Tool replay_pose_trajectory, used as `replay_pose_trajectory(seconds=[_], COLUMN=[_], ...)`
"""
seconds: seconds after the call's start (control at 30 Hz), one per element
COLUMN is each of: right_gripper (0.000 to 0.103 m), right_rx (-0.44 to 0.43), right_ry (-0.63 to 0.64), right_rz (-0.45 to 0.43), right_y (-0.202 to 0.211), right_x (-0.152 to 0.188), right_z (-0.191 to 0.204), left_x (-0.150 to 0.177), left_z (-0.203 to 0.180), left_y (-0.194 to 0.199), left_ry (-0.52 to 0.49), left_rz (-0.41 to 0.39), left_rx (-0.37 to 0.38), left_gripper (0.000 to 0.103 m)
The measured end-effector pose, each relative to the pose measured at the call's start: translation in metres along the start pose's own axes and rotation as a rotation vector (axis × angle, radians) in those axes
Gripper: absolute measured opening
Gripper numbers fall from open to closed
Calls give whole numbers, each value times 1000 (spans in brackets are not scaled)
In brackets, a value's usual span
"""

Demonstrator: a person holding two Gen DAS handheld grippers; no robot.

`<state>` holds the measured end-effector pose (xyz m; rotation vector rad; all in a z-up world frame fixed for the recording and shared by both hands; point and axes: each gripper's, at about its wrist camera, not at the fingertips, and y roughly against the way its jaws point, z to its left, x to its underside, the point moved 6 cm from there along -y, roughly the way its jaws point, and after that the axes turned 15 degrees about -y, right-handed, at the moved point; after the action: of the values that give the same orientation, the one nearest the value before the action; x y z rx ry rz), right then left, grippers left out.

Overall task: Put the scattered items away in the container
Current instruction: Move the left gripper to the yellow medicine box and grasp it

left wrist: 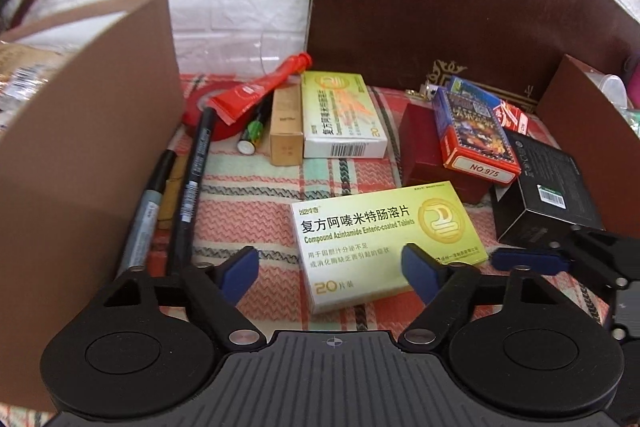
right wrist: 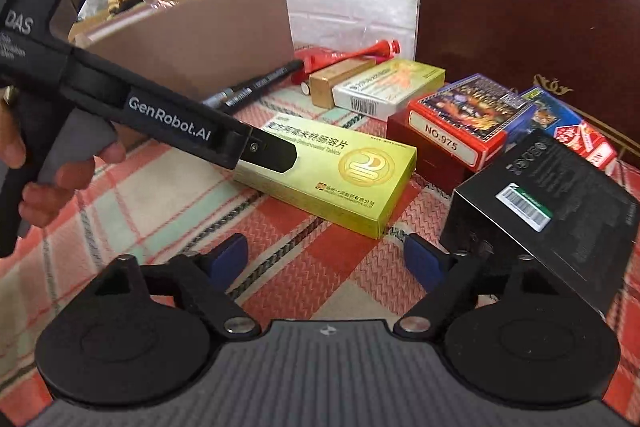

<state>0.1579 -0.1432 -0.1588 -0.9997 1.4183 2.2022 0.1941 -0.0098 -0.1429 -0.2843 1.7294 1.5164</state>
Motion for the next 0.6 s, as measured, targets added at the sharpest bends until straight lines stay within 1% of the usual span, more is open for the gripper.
replay_pose_trajectory(seconds=[0.07,0.17,0.2,0.23,0.3,0.33,0.37,0.4,0.6], right_gripper=[83,78,75,72,72,72,70,64,60], right_rx=[9,27,35,42,56,60,61,56,42], right_ry=[8,20,15,11,4,8,10,9,16], right_rz=[-14,-33,-36,-39,-45,-44,-43,-39,1], right_y=[-5,-10,-12,-13,-16,-16,-16,-15,-1], right_x=[-3,-8,-10,-12,-15,-14,-14,-14,-5], right_z=[-1,-2,-3,-5,-6,-6,-5,-4,1], left_x=[-1,-3,-3,-3,-3,-4,-3,-3,12], left_z=[3,5,5,5,5,5,4,3,-5], left_y=[-4,-7,-8,-8,-9,-10,-9,-8,7], left_ry=[7,16,18,20,24,26,24,22,33], left_rz=[-6,-16,-19,-22,-27,-30,-32,-32,-8], left_rx=[22,53,62,71,88,96,98,95,108], left_gripper=[82,77,75,70,66,62,60,60,59])
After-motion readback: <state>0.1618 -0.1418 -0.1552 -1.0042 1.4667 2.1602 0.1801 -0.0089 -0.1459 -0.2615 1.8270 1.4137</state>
